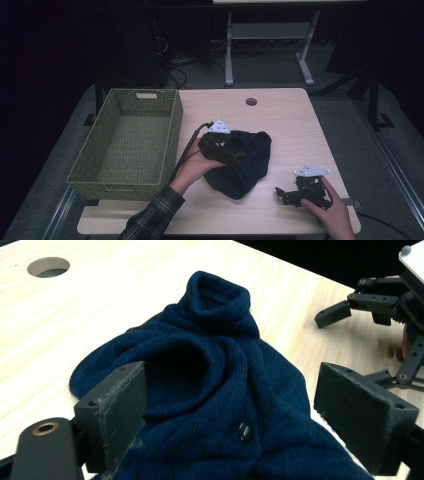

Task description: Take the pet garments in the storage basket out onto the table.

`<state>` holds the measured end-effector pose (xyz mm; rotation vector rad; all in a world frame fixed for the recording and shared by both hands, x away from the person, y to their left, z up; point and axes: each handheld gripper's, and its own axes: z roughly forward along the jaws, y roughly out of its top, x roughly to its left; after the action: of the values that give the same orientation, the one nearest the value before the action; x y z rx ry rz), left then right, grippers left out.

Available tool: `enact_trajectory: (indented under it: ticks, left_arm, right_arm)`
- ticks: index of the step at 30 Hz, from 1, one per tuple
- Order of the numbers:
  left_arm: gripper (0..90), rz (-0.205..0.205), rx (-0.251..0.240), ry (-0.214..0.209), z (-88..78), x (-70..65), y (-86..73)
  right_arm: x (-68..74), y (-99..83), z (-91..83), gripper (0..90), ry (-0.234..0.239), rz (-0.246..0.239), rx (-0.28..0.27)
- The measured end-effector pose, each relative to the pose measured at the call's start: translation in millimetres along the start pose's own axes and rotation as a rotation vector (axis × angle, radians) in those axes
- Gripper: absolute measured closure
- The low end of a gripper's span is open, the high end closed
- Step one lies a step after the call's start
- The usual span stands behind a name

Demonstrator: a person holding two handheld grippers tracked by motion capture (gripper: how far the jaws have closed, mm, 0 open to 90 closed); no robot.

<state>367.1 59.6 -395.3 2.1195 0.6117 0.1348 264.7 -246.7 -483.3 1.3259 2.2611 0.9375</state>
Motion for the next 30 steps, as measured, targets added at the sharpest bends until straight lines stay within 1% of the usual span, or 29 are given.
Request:
enact_trajectory:
  ticks: [4,12,13,16,23,24,25,27,30]
  left_arm:
    - [13.1,0.001,-0.005,0.005,-7.7,-2.0,-4.1]
    - [13.1,0.0,0.001,0.019,-20.3,-5.5,-15.4]
    - [13.0,-0.005,0.002,0.016,-21.6,-6.3,-16.8]
    - [13.1,-0.001,0.007,0.018,-24.7,-8.6,-20.3]
    - [13.1,0.0,0.013,0.027,-33.4,-14.8,-29.7]
    - [13.1,-0.005,0.011,0.03,-34.3,-15.9,-31.1]
    - [13.1,0.0,0.015,0.032,-35.8,-16.1,-32.7]
    - [13.1,-0.005,0.014,0.035,-37.6,-17.6,-35.5]
    - [13.1,-0.005,0.022,0.04,-40.8,-19.2,-40.5]
  right_arm:
    - [0.0,0.0,0.0,0.0,0.0,0.0,0.0]
    - [-0.1,0.0,0.0,0.0,0.001,-0.001,0.0]
    - [-0.1,0.0,0.0,0.0,0.001,-0.001,0.0]
    - [-0.1,0.0,0.0,0.0,0.001,-0.001,-0.001]
    - [0.0,0.0,0.0,0.0,0.0,0.0,0.0]
    - [0.0,0.0,0.0,0.0,0.0,0.0,0.0]
    - [0.0,0.0,0.0,0.0,0.001,0.001,0.0]
    - [0.0,0.0,0.0,0.0,0.001,0.001,0.0]
    - [0.0,0.0,0.0,0.0,0.001,0.001,0.0]
